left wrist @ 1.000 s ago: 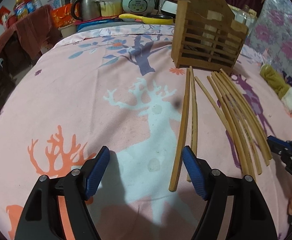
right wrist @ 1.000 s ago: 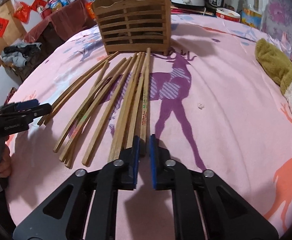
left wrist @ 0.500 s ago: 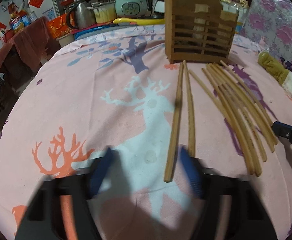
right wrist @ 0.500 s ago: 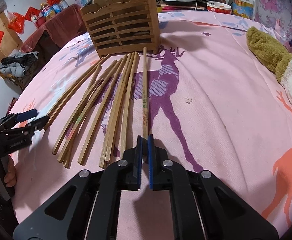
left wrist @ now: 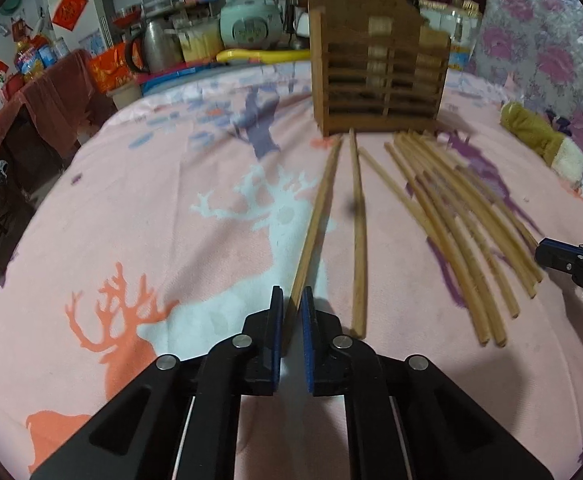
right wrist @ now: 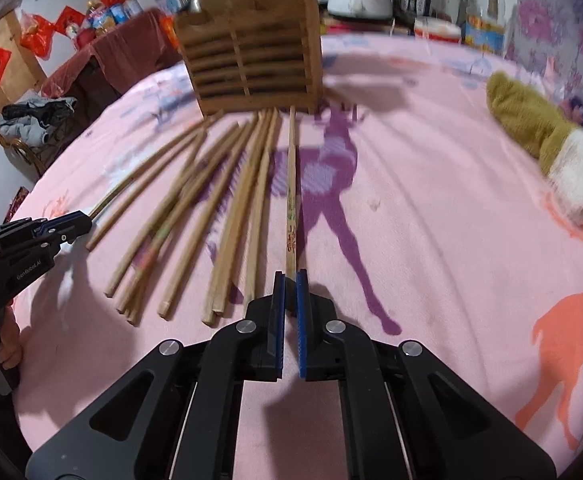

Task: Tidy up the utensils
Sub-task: 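Close the left tool on a chopstick while the right tool grasps another, then lift both held chopsticks and drop them into the wooden caddy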

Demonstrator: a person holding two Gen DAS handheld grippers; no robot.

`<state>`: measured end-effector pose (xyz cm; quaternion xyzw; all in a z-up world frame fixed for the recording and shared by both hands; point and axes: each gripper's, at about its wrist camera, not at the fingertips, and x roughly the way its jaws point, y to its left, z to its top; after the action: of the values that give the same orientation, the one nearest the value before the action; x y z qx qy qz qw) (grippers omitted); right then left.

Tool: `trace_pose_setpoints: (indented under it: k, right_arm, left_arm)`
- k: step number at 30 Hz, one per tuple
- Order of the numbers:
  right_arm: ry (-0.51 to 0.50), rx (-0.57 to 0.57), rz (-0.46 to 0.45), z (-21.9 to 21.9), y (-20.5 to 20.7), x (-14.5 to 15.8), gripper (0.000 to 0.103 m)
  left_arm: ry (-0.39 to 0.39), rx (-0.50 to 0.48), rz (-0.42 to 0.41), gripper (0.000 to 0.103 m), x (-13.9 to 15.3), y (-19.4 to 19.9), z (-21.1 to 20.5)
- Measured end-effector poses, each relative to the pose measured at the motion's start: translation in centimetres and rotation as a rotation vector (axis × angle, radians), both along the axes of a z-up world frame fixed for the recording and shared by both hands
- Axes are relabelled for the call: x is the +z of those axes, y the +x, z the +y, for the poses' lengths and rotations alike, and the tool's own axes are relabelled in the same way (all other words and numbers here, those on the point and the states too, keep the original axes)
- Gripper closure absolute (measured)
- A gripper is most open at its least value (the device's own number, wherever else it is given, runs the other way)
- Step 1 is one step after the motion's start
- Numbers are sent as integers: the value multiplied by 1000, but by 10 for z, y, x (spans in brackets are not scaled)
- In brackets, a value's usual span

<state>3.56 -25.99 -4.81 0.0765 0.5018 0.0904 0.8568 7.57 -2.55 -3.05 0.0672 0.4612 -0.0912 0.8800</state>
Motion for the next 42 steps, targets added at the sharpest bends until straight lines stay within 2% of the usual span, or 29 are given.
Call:
trace_pose_setpoints:
  k: [2,5,7,11,14,15,16,17,20,25,27,29,30,31,32,35,42]
  right_arm:
    - [-7,-11,-78,-2,-6,17,97]
    - [-2,-29,-142,-7,-8,35,97]
    - [13,-40,-162,-11,-6,45,97]
    - [43,-54,-201,-19,1,69,97]
    - [45,-56,-227,-19,2,81,97]
    - [50,-55,-231,-20,2,82,97]
    - [57,-54,-228,-20,2,81,97]
    - [64,-54,-220,-20,2,78,97]
    - [83,-55,-186,-20,3,65,97]
    - [122,-63,-146,-23,6,50,97]
    - [134,-66,-139,-25,7,47,97]
    - [141,-67,-133,-26,7,45,97]
    - [142,-68,-130,-26,7,44,97]
    - [143,-68,-130,-26,6,44,97]
    - [141,-71,-132,-27,6,44,97]
    - [137,-79,-156,-28,5,52,97]
    - [119,-67,-260,-29,4,103,97]
  left_arm:
    - [-23,11,-41,94,13,-3,2]
    - [-37,0,-65,95,32,-3,0]
    - [-28,-8,-95,95,51,0,-3]
    - [-57,-21,-133,95,86,8,-9]
    - [-56,-70,-100,93,90,10,-19]
    - [-45,-77,-83,82,83,9,-22]
    - [-29,-79,-73,62,74,5,-23]
    - [-13,-78,-67,56,67,4,-22]
    - [27,-69,-13,55,31,4,-17]
    - [0,-25,97,63,-9,13,5]
    - [-9,-33,89,64,-11,9,9]
    - [10,-59,73,72,-11,2,6]
    - [10,-73,68,91,-10,-1,4]
    - [13,-78,64,97,-8,-4,3]
    - [11,-79,55,97,-5,-5,2]
    - [-9,-88,-10,97,22,-11,-3]
    - [-38,-108,-158,97,116,-4,-22]
